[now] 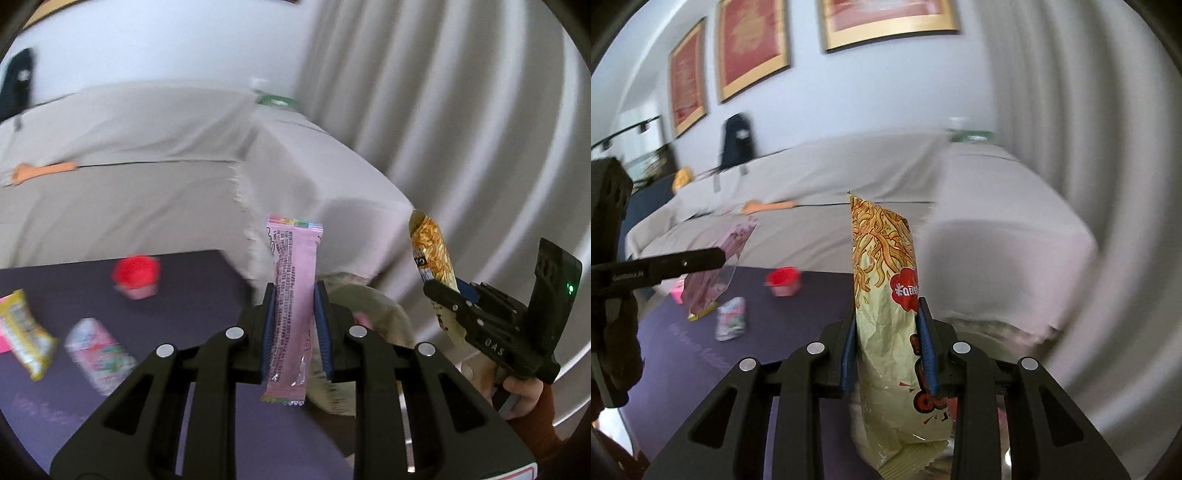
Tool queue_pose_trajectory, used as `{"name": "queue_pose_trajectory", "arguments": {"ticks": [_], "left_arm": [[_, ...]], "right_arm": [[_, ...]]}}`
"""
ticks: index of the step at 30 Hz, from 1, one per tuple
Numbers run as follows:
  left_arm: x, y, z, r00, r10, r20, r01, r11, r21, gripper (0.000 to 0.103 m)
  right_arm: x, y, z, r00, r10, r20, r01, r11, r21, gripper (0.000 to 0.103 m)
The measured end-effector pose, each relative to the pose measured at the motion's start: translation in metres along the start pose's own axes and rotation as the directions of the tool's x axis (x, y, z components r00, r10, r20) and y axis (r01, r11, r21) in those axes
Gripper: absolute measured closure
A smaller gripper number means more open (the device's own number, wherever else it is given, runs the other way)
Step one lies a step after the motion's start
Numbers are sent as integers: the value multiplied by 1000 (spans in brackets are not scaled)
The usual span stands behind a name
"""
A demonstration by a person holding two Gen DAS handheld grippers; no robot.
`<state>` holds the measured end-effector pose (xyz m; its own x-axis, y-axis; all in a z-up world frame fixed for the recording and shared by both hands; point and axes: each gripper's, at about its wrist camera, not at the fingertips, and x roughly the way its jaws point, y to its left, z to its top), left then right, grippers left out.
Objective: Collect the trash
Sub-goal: 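Grasp the pink candy bar with the left tool while the right tool lifts the chips bag, then carry the candy bar and chips bag over the bin and release both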
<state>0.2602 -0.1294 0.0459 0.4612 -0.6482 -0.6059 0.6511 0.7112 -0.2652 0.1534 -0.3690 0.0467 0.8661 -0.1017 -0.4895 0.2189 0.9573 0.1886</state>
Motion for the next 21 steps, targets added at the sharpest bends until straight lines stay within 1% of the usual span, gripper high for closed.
{"name": "queue_pose_trajectory", "arguments": {"ticks": [3, 4, 6, 9, 12, 14, 18, 19, 20, 21], "left_arm": [[33, -27, -3, 996, -72, -57, 73, 997, 32, 83], [47, -37, -6, 991, -99, -87, 103, 993, 48, 83], [70, -52, -14, 983, -126, -131, 136, 988, 70, 83], [114, -72, -27, 960, -156, -232, 178, 981, 76, 83], [150, -87, -40, 941, -159, -299, 190, 979, 79, 83], [168, -93, -46, 931, -162, -328, 196, 978, 73, 83], [194, -102, -53, 918, -176, -355, 210, 976, 59, 83], [200, -103, -52, 915, -185, -359, 214, 976, 44, 81], [206, -103, -50, 908, -199, -369, 223, 975, 22, 74], [209, -100, -49, 901, -213, -377, 232, 973, 4, 71]], "right_arm": [[-11, -42, -12, 998, -59, -19, 60, 996, 65, 74], [-12, -52, -14, 997, -75, -25, 77, 994, 80, 74], [-19, -75, -24, 994, -106, -39, 110, 988, 111, 74], [-25, -96, -37, 990, -134, -50, 140, 979, 146, 74], [-28, -115, -51, 986, -151, -66, 161, 970, 184, 74], [-25, -124, -57, 985, -152, -79, 165, 966, 200, 74], [-19, -134, -65, 982, -157, -104, 177, 961, 215, 74], [-16, -134, -65, 982, -158, -108, 178, 960, 217, 74], [-14, -135, -65, 981, -158, -112, 180, 959, 219, 74], [-13, -136, -65, 981, -159, -114, 181, 959, 220, 74]]}}
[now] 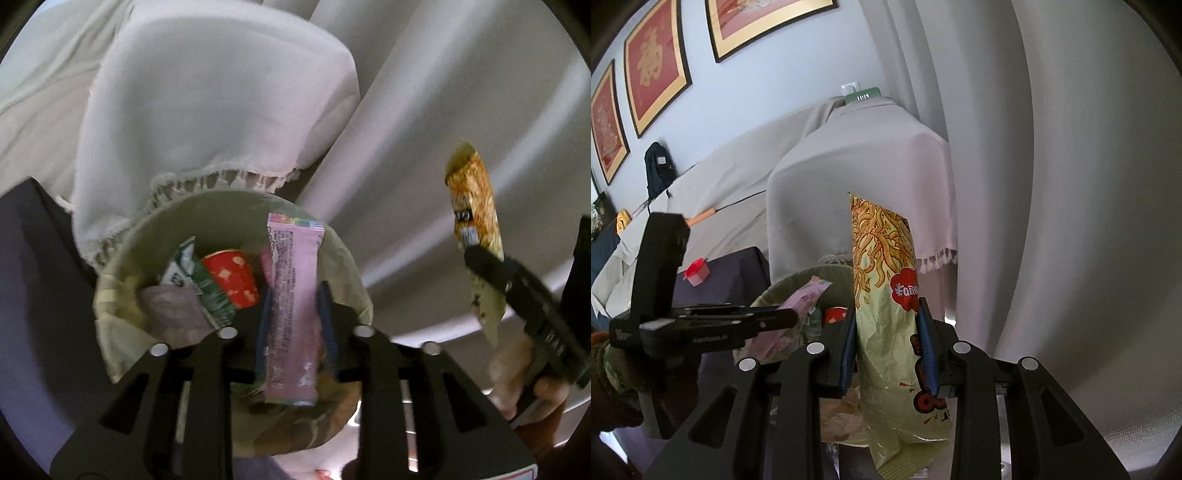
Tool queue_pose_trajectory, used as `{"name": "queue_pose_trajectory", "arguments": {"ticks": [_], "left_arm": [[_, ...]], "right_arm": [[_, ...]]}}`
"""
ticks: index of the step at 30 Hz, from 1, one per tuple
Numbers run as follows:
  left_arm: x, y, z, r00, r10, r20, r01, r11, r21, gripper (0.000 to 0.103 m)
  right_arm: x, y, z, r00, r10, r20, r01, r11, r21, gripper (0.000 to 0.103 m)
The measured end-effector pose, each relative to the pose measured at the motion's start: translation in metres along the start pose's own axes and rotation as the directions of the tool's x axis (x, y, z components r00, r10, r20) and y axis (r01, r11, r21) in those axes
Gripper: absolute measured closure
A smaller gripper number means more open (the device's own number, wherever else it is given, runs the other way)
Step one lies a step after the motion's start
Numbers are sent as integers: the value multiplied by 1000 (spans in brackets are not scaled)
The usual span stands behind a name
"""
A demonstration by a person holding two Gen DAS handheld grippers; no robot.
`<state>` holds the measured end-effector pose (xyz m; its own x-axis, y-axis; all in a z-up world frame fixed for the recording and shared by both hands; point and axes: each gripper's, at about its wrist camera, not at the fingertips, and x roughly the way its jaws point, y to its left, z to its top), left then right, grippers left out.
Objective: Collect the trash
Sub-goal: 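Carry the candy bar and chips bag over the bin and release both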
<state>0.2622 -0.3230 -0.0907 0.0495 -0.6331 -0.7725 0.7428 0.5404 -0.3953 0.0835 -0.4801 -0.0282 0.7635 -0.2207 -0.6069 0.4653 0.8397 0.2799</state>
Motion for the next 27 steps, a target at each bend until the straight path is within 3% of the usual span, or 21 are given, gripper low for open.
{"name": "queue_pose_trajectory", "arguments": {"ticks": [3, 6, 15, 21, 27], "left_arm": [[0, 10, 6, 1000, -19, 3, 19, 999, -46, 63], [-8, 19, 5, 1000, 14, 2, -13, 998, -60, 63], [-80, 56, -35, 989, 128, 70, -119, 987, -112, 63], [-129, 81, -66, 978, 177, 108, -162, 977, -140, 63], [-165, 123, -95, 963, 231, 136, -191, 947, -258, 63]], "right_arm": [[8, 1, -2, 1000, 11, -15, -11, 1000, 3, 74], [20, 7, -2, 999, 22, -33, -22, 1000, -4, 74], [66, 52, -1, 990, 91, -112, -100, 992, -74, 73], [109, 91, -8, 978, 43, -203, -82, 979, -189, 73], [143, 96, -17, 957, 13, -291, -64, 984, -165, 70]]}}
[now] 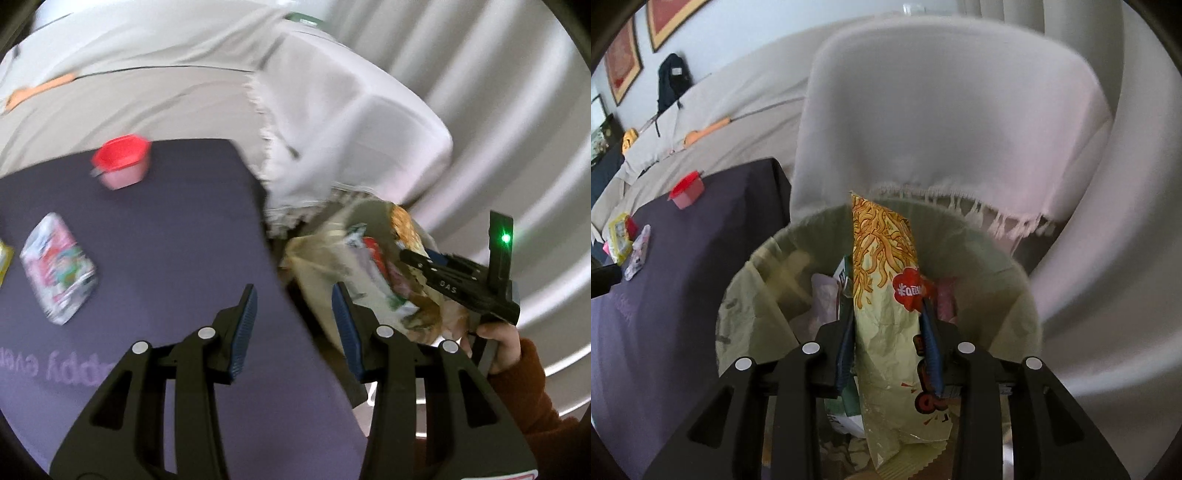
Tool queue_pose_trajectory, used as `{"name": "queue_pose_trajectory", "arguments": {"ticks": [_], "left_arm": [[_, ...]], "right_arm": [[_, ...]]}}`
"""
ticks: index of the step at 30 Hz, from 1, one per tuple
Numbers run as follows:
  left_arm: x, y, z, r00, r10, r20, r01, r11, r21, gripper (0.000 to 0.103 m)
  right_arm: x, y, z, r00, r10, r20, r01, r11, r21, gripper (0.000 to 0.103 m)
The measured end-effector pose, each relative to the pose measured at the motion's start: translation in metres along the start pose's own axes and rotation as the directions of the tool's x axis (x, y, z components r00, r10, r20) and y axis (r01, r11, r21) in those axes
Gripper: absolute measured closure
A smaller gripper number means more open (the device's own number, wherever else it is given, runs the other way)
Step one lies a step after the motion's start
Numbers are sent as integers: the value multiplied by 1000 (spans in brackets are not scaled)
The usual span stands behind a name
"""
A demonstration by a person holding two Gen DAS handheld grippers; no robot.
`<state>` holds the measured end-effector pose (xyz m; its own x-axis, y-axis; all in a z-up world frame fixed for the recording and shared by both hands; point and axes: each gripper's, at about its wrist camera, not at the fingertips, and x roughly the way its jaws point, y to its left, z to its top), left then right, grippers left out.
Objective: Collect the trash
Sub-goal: 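Carry the candy bar and chips bag over the bin and release both, then return to the table and grasp the Kleenex tissue pack with the right tool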
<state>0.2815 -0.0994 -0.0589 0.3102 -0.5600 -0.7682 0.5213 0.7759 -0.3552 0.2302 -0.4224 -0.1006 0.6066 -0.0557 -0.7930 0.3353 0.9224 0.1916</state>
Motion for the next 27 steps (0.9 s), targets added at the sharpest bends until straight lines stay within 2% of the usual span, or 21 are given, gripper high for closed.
{"name": "queue_pose_trajectory", "arguments": {"ticks": [2, 5, 12, 17, 22, 27], "left_arm": [[-5, 14, -4, 1000, 8, 5, -8, 999, -35, 63], [-13, 31, -13, 1000, 22, 9, -22, 997, -69, 63], [-28, 72, -28, 998, 51, 34, -46, 988, -150, 62], [-42, 92, -33, 995, 83, 64, -70, 980, -187, 62], [-64, 120, -43, 988, 124, 96, -99, 967, -233, 62], [-89, 154, -58, 978, 170, 121, -129, 948, -292, 61]], "right_arm": [[5, -4, 0, 999, 29, -25, -28, 999, 45, 59], [0, -7, -1, 998, 61, 3, -61, 994, 89, 41], [-32, -1, 1, 997, 7, 75, -13, 996, 83, 40], [-53, 15, 5, 993, 10, 122, -17, 998, 61, 40], [-65, 56, 8, 989, 17, 145, -15, 1000, -20, 40], [-67, 111, 11, 985, 85, 152, -70, 993, -99, 40]]}}
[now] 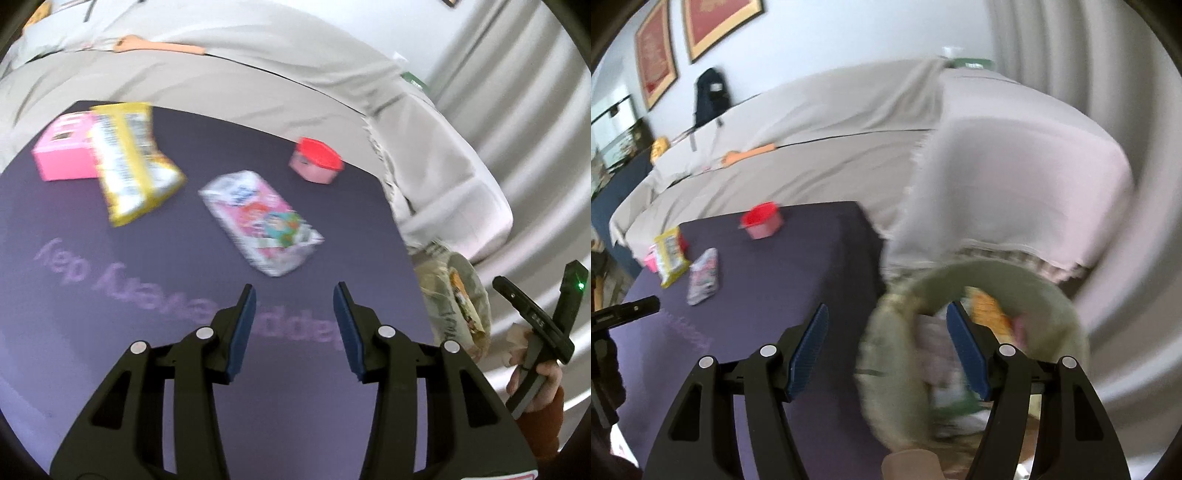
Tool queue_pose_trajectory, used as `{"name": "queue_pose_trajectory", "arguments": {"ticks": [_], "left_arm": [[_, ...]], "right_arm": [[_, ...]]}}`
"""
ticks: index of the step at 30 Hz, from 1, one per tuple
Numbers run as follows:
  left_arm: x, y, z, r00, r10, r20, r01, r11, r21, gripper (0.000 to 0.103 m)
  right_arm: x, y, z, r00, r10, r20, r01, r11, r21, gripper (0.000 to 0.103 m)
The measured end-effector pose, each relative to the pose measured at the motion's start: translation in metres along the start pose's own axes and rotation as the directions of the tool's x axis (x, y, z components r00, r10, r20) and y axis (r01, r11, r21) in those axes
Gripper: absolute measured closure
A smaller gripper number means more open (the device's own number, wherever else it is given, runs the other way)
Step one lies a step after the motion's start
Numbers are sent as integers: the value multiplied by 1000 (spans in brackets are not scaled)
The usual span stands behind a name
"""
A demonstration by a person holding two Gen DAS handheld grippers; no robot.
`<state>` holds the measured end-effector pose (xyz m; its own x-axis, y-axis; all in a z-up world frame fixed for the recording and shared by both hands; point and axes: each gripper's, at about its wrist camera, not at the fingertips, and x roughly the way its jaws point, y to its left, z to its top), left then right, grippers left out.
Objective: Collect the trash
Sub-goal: 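Return to the table and grasp the Kleenex tissue pack with the right tool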
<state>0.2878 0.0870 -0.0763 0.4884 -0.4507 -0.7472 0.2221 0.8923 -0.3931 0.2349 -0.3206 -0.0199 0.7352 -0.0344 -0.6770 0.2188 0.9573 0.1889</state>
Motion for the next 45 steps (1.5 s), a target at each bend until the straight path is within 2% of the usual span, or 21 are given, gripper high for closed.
{"name": "queue_pose_trajectory", "arguments": {"ticks": [9, 16, 22, 28, 33, 40, 43, 45], "left_arm": [[-34, 86, 2, 991, 114, 68, -104, 986, -132, 60], [-43, 126, 17, 981, 160, 108, -137, 970, -199, 56], [-39, 134, 24, 984, 144, 106, -120, 972, -204, 56], [-42, 140, 22, 986, 134, 100, -111, 972, -206, 55], [-48, 148, 19, 985, 142, 102, -118, 969, -217, 55], [-51, 157, 20, 985, 139, 104, -111, 965, -238, 55], [-51, 157, 21, 985, 136, 104, -109, 966, -236, 55], [-50, 156, 21, 986, 133, 104, -105, 966, -235, 55]], "right_arm": [[33, 95, 4, 990, 119, -71, -129, 980, -152, 40], [67, 147, -1, 975, 159, -155, -189, 961, -203, 40], [99, 189, 6, 931, 281, -233, -328, 925, -194, 40], [142, 238, 22, 920, 280, -273, -350, 902, -254, 40], [170, 258, 28, 903, 285, -320, -367, 900, -235, 40], [177, 277, 31, 915, 242, -322, -341, 892, -298, 39], [179, 282, 29, 911, 235, -338, -349, 877, -330, 31], [180, 287, 27, 915, 212, -343, -338, 868, -364, 31]]}}
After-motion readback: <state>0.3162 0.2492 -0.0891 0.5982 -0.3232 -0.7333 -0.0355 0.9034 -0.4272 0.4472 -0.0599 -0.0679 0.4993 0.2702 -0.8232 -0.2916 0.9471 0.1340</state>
